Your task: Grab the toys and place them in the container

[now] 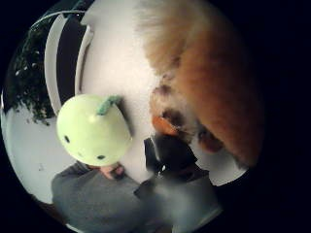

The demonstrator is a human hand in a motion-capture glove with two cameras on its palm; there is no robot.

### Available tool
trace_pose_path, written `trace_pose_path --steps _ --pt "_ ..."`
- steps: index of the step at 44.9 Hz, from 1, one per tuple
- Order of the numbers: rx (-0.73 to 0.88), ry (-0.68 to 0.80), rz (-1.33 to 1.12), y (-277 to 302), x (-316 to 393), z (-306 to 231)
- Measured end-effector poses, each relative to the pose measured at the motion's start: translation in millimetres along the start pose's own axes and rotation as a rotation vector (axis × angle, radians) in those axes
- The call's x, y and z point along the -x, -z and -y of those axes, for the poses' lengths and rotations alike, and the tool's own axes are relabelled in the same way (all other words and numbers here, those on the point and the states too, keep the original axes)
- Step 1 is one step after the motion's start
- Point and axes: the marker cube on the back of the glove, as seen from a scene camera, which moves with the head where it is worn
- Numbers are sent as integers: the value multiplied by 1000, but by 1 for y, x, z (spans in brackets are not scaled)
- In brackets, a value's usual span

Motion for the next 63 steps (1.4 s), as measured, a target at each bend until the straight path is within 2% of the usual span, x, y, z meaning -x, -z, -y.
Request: trace_pose_path --steps 5,18,24,29,34,42,46,57,63 --pt "-29 -2 -30 -4 1 0" --pt "-243 12 2 -6 -1 3" --pt "-258 40 34 -1 1 11" --pt "-277 60 113 28 10 16" --pt "-326 102 151 87 27 23" --pt "-373 319 137 174 89 43" --pt "-390 376 124 198 136 62" --pt "-375 595 65 198 294 114" --pt "-340 613 28 174 337 135"
